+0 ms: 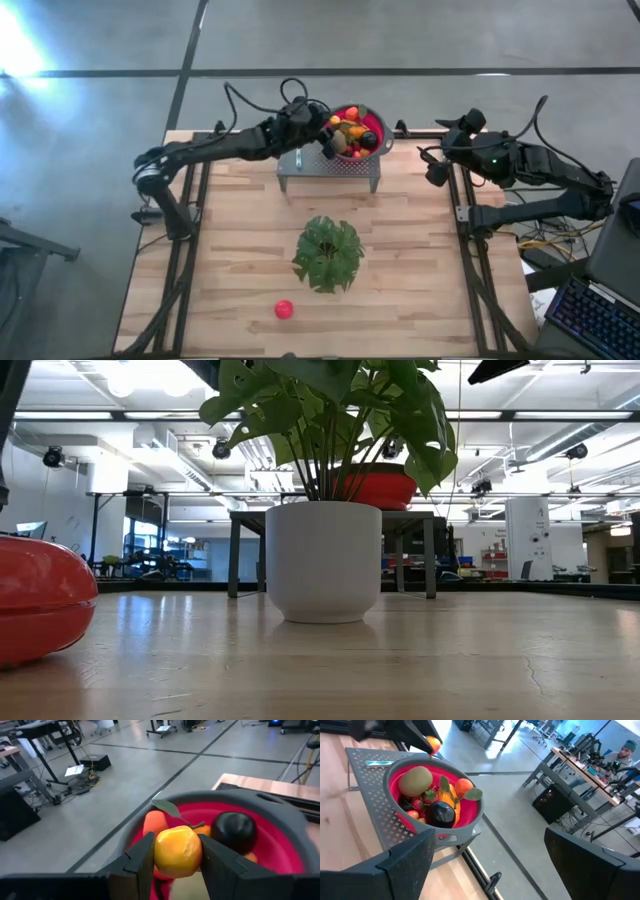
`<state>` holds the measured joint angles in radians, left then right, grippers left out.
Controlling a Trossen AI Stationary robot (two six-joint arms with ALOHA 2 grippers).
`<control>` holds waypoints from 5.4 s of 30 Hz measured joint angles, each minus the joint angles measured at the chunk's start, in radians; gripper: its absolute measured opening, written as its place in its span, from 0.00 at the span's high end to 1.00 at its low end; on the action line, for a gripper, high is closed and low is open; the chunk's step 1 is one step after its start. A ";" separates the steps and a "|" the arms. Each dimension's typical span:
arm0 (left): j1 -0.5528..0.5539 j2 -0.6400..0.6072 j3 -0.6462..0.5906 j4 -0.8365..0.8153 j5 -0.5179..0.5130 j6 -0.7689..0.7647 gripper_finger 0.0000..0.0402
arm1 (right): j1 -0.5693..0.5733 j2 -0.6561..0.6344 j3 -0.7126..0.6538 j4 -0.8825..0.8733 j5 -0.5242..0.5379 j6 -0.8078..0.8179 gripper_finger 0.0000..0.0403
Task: Pick & Place Fruit
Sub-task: Put the orange pear into the red strainer bowl on the shelf, then put the tomato into the red strainer bowl on the shelf
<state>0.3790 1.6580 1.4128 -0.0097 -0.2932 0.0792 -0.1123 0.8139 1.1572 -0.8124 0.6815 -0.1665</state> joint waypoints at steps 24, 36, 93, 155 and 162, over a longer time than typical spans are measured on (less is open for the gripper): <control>0.024 0.049 -0.013 0.034 -0.003 0.069 0.65 | 0.000 -0.001 -0.003 0.000 0.000 -0.025 0.09; 0.032 0.055 -0.026 0.025 -0.004 0.072 0.44 | 0.000 -0.001 -0.044 0.002 0.000 -0.047 0.09; -1.075 -0.071 -0.010 -0.881 -0.171 -0.729 0.36 | -0.011 -0.002 -0.049 0.036 0.001 -0.013 0.09; -1.047 0.220 -0.205 -0.580 0.161 -0.784 0.22 | -0.011 -0.002 -0.067 0.031 0.000 0.028 0.09; -1.046 0.220 -0.206 -0.523 0.163 -0.768 0.22 | -0.011 -0.002 -0.068 0.031 0.000 0.025 0.09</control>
<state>-0.6674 1.8778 1.2072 -0.5331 -0.1307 -0.6888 -0.1234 0.8120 1.0897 -0.7811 0.6819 -0.1413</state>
